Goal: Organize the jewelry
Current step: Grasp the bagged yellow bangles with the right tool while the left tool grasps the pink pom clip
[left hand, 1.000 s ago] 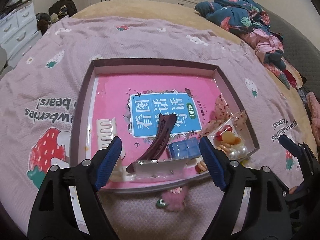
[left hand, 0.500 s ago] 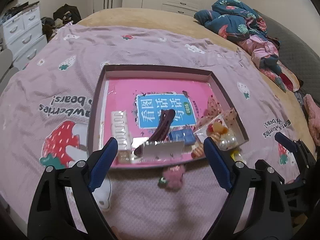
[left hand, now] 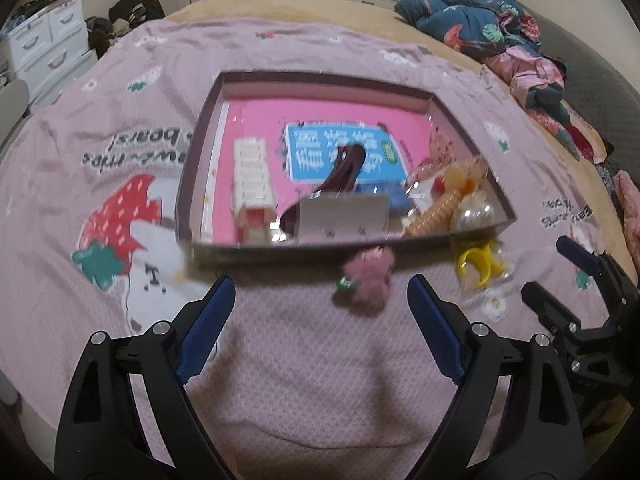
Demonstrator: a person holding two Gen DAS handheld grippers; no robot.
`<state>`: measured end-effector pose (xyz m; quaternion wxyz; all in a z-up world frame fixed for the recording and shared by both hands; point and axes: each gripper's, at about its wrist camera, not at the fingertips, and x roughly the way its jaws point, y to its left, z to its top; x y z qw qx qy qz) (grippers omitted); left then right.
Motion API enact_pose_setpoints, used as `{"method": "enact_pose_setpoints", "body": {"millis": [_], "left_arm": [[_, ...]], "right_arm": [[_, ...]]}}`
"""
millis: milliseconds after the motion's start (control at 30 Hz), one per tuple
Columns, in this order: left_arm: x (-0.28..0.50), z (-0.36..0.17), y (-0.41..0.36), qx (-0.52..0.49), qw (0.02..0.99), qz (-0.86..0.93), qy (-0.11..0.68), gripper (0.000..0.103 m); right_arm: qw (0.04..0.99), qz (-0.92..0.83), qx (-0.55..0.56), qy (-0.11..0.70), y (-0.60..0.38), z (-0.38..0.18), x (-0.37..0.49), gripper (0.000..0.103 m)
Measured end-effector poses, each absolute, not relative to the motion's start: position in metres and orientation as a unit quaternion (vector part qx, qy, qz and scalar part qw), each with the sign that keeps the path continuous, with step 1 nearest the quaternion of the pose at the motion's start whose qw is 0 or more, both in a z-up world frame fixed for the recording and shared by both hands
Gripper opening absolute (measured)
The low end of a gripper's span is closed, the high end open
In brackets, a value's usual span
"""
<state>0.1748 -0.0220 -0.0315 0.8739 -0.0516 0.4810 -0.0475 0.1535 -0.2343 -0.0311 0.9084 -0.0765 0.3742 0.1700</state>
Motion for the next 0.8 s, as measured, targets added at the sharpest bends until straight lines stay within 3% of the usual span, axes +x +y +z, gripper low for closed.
{"method": "enact_pose_setpoints", "body": {"millis": [467,667,800], "left_arm": [[0.192,-0.06,-0.036,-0.059,0.856,-0.067,0.509,0.08],[0.204,-0.068,-0.032,-0.11,0.844,-0.077,0.519,0.062],[0.207,-0.068,-0.028,-0.13,0.841,-0.08,0.52,0.027]], "right_arm": [[0.897,0.16,-0.069,0.406,-0.243,-0.061,0.164,0.095],[0.892,0.164,-0.064,0.417,-0.241,-0.068,0.174,0.096],[0.887,0.168,-0.049,0.428,-0.234,-0.071,0.184,0.096]]}}
